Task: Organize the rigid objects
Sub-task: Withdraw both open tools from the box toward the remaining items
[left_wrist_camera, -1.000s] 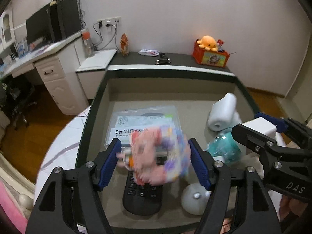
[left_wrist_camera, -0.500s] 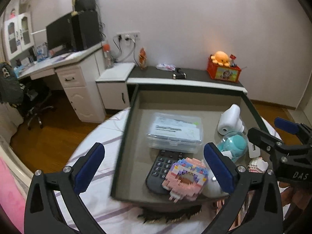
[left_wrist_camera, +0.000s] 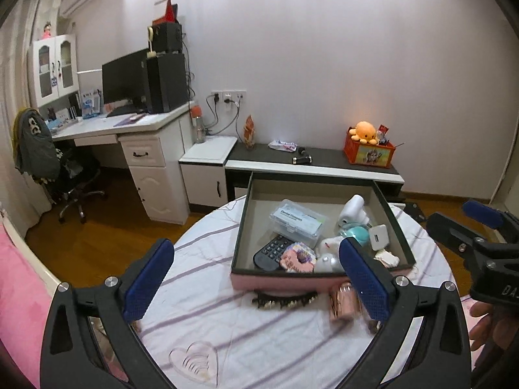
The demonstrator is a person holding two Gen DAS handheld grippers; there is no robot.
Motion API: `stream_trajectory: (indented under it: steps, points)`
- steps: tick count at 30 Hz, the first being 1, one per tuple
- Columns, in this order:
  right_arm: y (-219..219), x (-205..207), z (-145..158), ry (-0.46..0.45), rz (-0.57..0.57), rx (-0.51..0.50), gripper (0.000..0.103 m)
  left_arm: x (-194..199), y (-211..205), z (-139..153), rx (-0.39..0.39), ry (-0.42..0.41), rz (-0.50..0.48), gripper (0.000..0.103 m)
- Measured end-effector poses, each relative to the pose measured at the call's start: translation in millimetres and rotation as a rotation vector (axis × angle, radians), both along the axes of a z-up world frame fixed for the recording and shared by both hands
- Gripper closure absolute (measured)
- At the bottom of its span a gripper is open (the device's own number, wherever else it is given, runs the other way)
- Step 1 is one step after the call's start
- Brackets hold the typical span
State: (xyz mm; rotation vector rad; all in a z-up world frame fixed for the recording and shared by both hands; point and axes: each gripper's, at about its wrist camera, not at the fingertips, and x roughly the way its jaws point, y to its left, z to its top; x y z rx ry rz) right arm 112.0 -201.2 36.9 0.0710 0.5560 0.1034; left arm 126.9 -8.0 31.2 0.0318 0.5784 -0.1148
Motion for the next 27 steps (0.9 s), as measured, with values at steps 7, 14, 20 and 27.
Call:
stream_trajectory:
  steps: [7,14,20,27]
  points:
    - [3,-58,18,-0.047,-0.009,-0.005,0.000,-57,15,10,-0.035,-0.016,0.028,0.000]
    - [0,-115,18,-0.079,-0.022,0.031,0.000,-98,28,2,-0.072,-0.001,0.047,0.000]
    - [-2,-136,8,-0.060,-0.023,0.041,0.000,-118,22,-3,-0.060,0.012,0.035,0.000]
    - [-4,-143,6,-0.062,-0.019,0.044,0.000,-125,16,-1,-0.056,0.006,0.028,0.000]
